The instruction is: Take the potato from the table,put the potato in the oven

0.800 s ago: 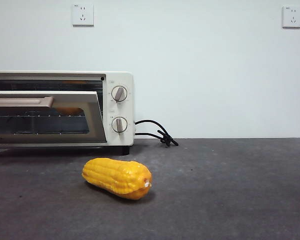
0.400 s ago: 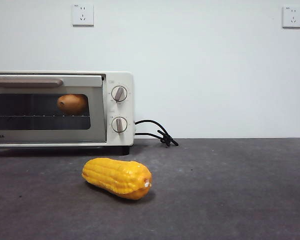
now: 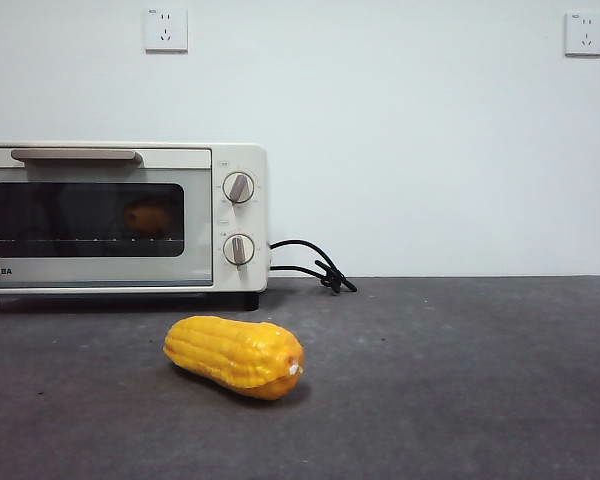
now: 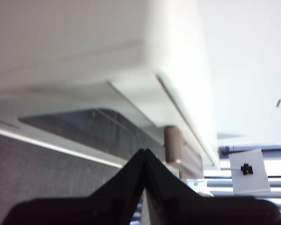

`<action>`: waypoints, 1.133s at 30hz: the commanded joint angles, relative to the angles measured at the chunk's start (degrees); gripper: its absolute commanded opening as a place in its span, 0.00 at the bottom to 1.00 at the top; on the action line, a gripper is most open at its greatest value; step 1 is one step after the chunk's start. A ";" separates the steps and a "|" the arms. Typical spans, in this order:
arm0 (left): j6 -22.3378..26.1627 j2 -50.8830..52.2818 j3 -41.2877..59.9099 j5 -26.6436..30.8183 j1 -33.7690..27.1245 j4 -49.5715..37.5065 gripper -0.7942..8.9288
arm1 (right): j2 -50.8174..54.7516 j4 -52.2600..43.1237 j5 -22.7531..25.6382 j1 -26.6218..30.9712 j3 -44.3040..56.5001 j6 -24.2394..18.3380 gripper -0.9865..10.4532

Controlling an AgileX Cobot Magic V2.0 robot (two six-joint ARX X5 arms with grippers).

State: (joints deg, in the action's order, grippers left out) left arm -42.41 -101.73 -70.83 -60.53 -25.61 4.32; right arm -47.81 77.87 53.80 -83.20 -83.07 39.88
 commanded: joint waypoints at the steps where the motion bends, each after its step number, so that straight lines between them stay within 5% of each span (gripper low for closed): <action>1: 4.00 0.09 0.09 0.09 1.46 2.36 0.07 | 0.02 1.20 0.26 -0.09 0.57 0.48 0.08; 6: 11.15 0.31 0.11 0.11 3.69 9.53 0.07 | 0.04 1.20 0.31 -0.09 0.57 0.46 0.08; 14: 29.68 3.61 0.11 1.18 6.19 27.34 0.07 | 0.02 1.18 5.16 -0.09 0.57 0.74 0.09; 18: 37.03 8.09 0.11 5.90 7.52 34.95 0.07 | 0.04 1.18 4.83 -0.09 0.52 3.69 0.09; 28: 39.69 26.43 0.11 15.69 15.91 39.50 0.08 | 0.04 1.18 4.76 -0.09 0.39 3.45 0.09; 34: 35.98 38.05 0.11 29.51 27.04 41.07 0.08 | 0.04 1.18 4.74 -0.09 0.39 3.45 0.09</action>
State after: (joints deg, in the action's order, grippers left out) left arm -4.89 -64.77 -70.83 -32.82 0.05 45.25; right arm -47.81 77.87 58.50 -83.18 -83.07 42.70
